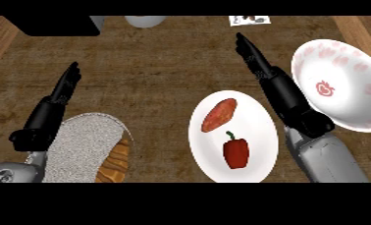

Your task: Pick the bell pepper from the plate and place it in the bowl

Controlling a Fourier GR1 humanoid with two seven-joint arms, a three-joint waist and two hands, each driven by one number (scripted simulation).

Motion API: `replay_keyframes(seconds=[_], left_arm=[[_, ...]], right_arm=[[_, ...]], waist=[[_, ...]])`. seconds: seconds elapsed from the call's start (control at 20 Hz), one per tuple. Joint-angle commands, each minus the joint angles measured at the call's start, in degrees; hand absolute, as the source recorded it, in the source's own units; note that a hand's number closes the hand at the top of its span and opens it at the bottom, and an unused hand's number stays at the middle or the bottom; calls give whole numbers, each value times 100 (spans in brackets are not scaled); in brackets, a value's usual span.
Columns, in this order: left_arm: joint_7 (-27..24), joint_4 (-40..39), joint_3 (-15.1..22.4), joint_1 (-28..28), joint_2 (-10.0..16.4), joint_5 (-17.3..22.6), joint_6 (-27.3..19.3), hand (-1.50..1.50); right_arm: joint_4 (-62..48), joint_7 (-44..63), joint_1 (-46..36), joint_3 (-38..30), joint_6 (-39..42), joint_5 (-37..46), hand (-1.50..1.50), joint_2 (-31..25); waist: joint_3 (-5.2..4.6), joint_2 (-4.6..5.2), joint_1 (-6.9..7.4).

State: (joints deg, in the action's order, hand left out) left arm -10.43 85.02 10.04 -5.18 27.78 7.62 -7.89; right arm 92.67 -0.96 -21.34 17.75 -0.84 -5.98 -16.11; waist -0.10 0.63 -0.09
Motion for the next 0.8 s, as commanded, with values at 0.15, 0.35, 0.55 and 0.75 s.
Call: replay_keyframes(seconds=[0.15, 0.35, 0.55, 0.75], left_arm=[[916, 367, -424, 35, -196, -23, -577, 0], [902, 67, -694, 127, -72, 207, -507, 0], [1323, 124, -903, 129, -116, 419, -652, 0], [1277, 118, -1035, 192, -28, 498, -536, 0]], right_arm=[[1198, 751, 156, -519, -56, 164, 150, -495], [-7, 1495, 789, -249, 96, 2155, -150, -2276], [1215, 2343, 1972, -304, -1403, 2602, -150, -1474], [2745, 2699, 3432, 533, -1630, 3579, -150, -1548]], waist=[[11, -104, -28], [-147, -113, -368], [-13, -231, -554], [-10, -188, -467]])
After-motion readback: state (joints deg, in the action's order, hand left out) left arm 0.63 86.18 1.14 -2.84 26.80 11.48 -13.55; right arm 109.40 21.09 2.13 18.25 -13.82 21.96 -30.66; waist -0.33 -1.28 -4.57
